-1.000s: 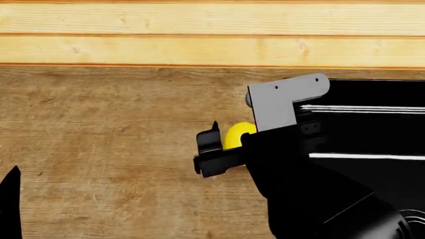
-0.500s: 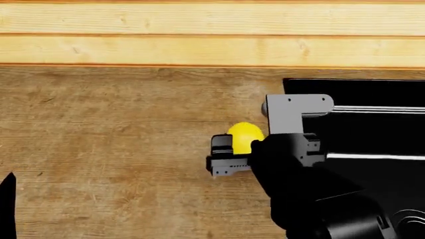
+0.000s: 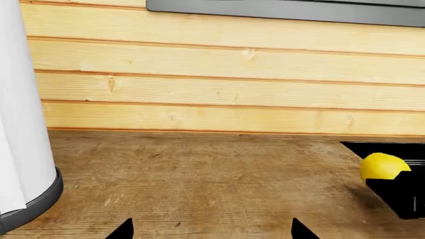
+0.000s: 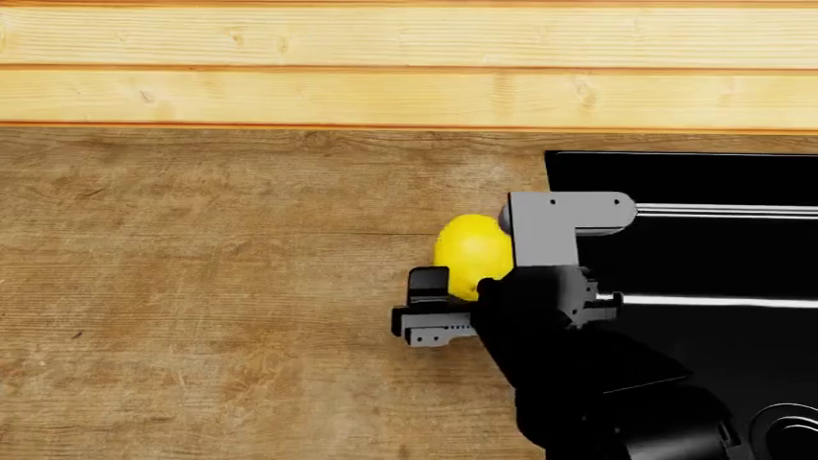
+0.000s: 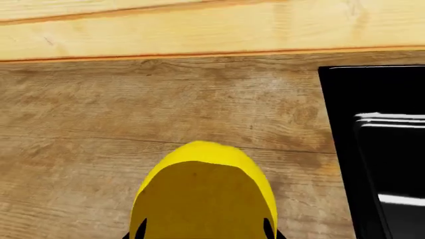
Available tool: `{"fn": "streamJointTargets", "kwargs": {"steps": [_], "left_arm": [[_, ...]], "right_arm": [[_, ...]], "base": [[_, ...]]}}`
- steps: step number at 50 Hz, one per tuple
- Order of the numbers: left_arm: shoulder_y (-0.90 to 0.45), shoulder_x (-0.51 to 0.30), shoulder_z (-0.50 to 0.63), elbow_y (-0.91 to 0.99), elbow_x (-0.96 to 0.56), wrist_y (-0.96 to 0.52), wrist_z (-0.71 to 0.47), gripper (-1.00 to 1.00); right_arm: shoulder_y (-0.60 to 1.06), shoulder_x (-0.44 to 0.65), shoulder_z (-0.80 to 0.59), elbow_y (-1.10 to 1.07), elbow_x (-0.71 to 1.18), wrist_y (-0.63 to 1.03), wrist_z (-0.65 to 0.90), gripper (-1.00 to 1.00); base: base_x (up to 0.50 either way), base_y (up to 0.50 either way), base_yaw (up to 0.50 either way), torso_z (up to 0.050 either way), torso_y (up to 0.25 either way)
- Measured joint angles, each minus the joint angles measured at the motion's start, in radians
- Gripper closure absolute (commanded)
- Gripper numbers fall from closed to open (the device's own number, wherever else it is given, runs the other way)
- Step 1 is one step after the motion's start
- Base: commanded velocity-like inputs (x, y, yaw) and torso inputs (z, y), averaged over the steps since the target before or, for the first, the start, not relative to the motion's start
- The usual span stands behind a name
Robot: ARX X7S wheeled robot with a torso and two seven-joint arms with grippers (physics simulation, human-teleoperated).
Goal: There is a mixed pile of frozen fruits and vegetables on the counter. Locate all the frozen vegetables and place the items in a bowl on the counter. Take all the frozen fruits and defrost them in a running sink.
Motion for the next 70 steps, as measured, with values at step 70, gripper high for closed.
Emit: {"fn": "streamJointTargets", "kwargs": {"steps": [70], "left_arm": [[-1.362, 0.681, 1.988, 0.067, 0.307, 0.475, -0.469, -1.00]], "right_arm": [[-0.161, 0.170, 0.075, -0.509, 0.163, 0.115, 0.169, 1.00]], "base": [[0.00, 0.00, 0.00, 0.000, 0.000]]}}
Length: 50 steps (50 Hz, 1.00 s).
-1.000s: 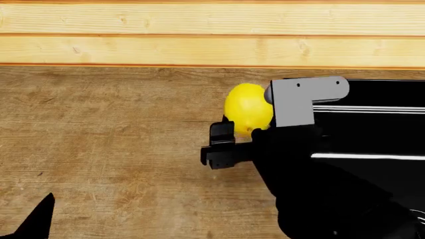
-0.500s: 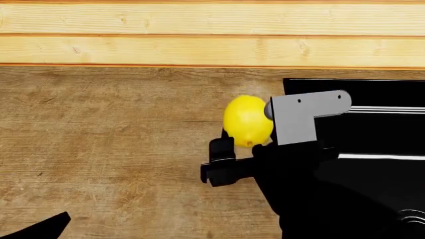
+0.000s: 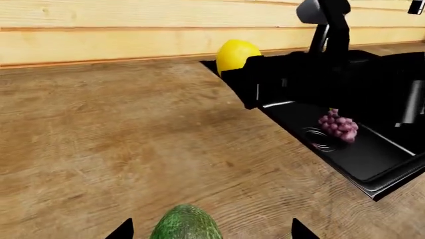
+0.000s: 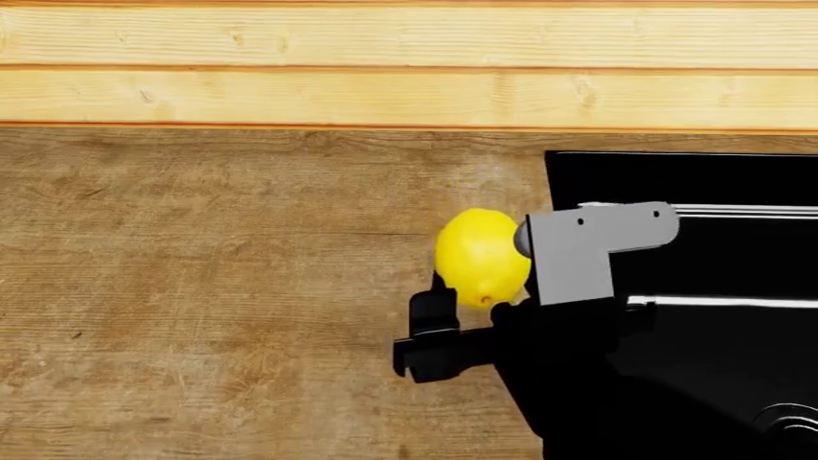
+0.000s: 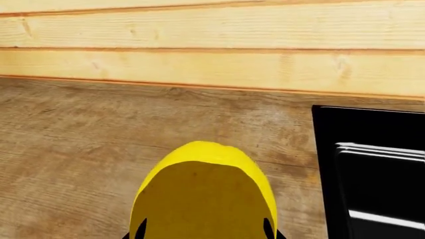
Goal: There is a mixed pile of frozen fruits and vegetables on the counter. Locate all the frozen vegetables and place the items in a bowl on the counter. Take all the frozen fruits and defrost them in a running sink.
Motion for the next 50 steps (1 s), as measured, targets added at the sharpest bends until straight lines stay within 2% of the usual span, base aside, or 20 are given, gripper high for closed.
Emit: {"fn": "streamJointTargets", "kwargs": {"steps": [15, 42, 43, 50], "left_arm": [[0.064, 0.049, 0.010, -0.112, -0.081, 0.014, 0.027, -1.00], [0.139, 0.133, -0.027, -0.271, -0.241, 0.027, 0.151, -1.00], [0.139, 0.135, -0.029, -0.271, -0.239, 0.024, 0.150, 1.00], [0.131, 0.136, -0.043, -0.253, -0.216, -0.007, 0.131, 1.00]], "right_arm": [[-0.030, 0.009, -0.005, 0.002, -0.007, -0.022, -0.011, 1.00], [-0.070, 0.026, -0.017, -0.006, -0.020, -0.055, -0.031, 1.00], [-0.072, 0.026, -0.017, -0.006, -0.020, -0.056, -0.032, 1.00], [-0.088, 0.039, -0.008, -0.043, -0.013, -0.070, -0.032, 1.00]], "base": [[0.00, 0.00, 0.00, 0.000, 0.000], [0.00, 0.00, 0.00, 0.000, 0.000], [0.00, 0.00, 0.00, 0.000, 0.000], [0.00, 0.00, 0.00, 0.000, 0.000]]}}
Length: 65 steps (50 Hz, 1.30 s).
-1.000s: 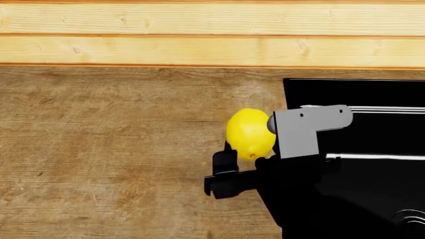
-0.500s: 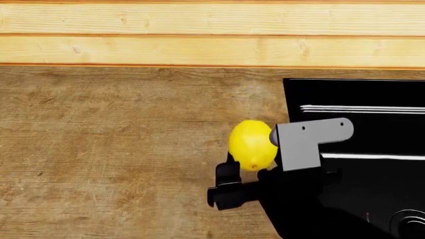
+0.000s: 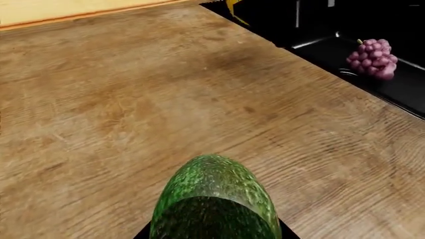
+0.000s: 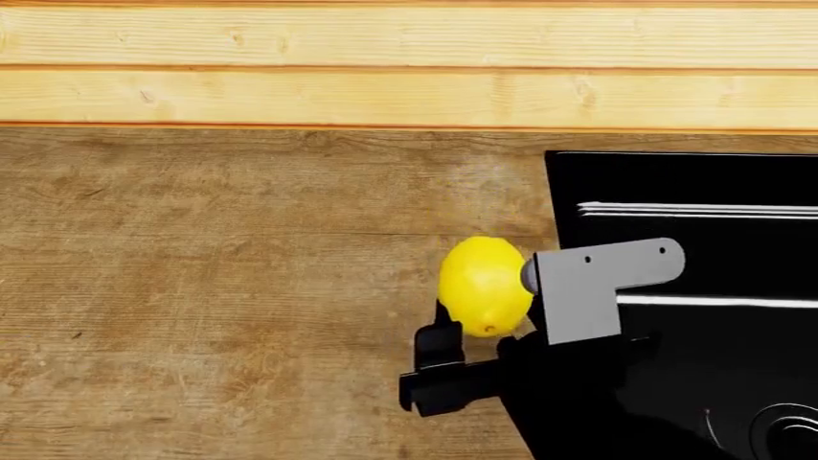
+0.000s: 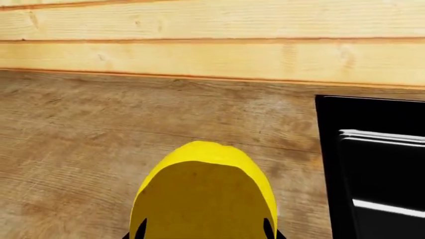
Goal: There is a mixed pile of frozen fruits and vegetables on the counter. Locate all the frozen vegetables and place the items in a bowl on the counter. Take all the frozen fruits and defrost them in a running sink.
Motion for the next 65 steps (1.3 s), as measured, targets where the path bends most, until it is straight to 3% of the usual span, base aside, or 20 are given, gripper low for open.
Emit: {"fn": "streamJointTargets", "kwargs": {"steps": [16, 32, 40, 50, 65], "left_arm": [[-0.121, -0.069, -0.007, 0.078, 0.008, -0.029, -0.004, 1.00], [-0.531, -0.222, 0.062, 0.189, -0.175, -0.039, 0.131, 1.00], [-0.685, -0.374, -0.031, 0.234, -0.343, -0.183, 0.217, 1.00], [-0.741, -0.473, -0.108, 0.246, -0.437, -0.287, 0.270, 1.00], [-0.705, -0.518, -0.163, 0.234, -0.459, -0.321, 0.295, 1.00]], "right_arm": [[-0.092, 0.132, 0.155, -0.300, 0.154, 0.006, 0.115, 1.00], [-0.227, 0.305, 0.365, -0.537, 0.381, -0.017, 0.224, 1.00], [-0.239, 0.378, 0.447, -0.564, 0.478, -0.031, 0.264, 1.00], [-0.292, 0.429, 0.514, -0.581, 0.517, -0.037, 0.278, 1.00], [-0.346, 0.465, 0.566, -0.593, 0.524, -0.041, 0.286, 1.00]], "base": [[0.00, 0.00, 0.00, 0.000, 0.000], [0.00, 0.00, 0.00, 0.000, 0.000], [0.00, 0.00, 0.00, 0.000, 0.000], [-0.32, 0.00, 0.00, 0.000, 0.000], [-0.32, -0.36, 0.00, 0.000, 0.000]]}}
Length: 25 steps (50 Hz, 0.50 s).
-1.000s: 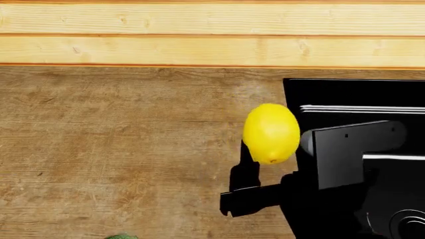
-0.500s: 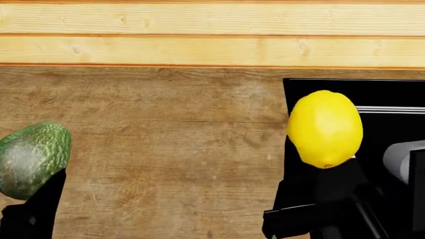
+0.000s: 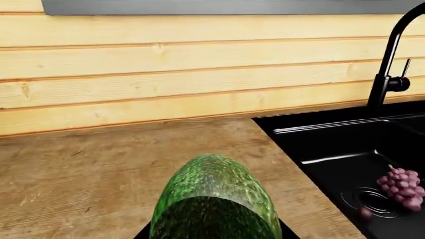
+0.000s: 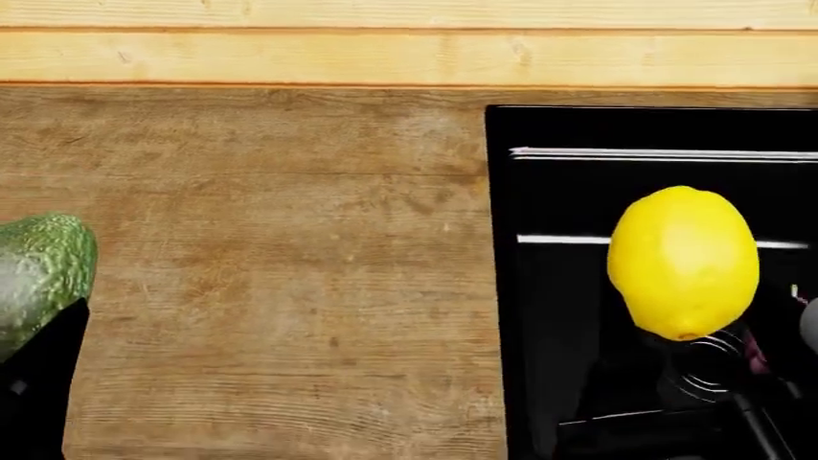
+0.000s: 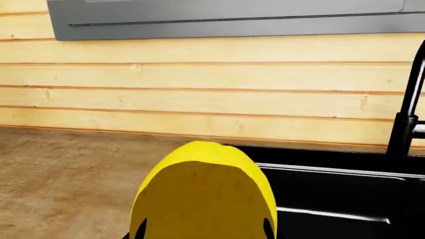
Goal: There is a mixed pile of frozen fruits and vegetables on the counter. Locate all the frozen vegetables and place the items in a bowl on the counter. Take all the frozen fruits and defrost them in a running sink.
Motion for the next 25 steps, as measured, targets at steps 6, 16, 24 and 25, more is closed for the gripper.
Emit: {"fn": "streamJointTargets", "kwargs": {"steps": [6, 16, 24, 25], "left_arm": [[0.017, -0.002, -0.014, -0.004, 0.000, -0.002, 0.002, 1.00], [0.032, -0.012, -0.032, -0.006, 0.001, -0.007, 0.005, 1.00], [0.048, -0.017, -0.041, -0.006, 0.008, -0.010, 0.005, 1.00], [0.051, -0.017, -0.042, -0.006, 0.009, -0.010, 0.005, 1.00]], "right_arm": [[-0.020, 0.006, 0.015, -0.004, -0.006, -0.002, -0.002, 1.00], [-0.062, 0.010, 0.041, -0.014, -0.015, -0.005, -0.008, 1.00], [-0.078, 0.010, 0.047, -0.015, -0.026, -0.007, -0.015, 1.00], [-0.080, 0.010, 0.048, -0.015, -0.027, -0.007, -0.016, 1.00]], "base": [[-0.11, -0.50, 0.00, 0.000, 0.000], [-0.11, -0.50, 0.00, 0.000, 0.000], [-0.11, -0.50, 0.00, 0.002, 0.000], [-0.12, -0.50, 0.00, 0.000, 0.000]]}}
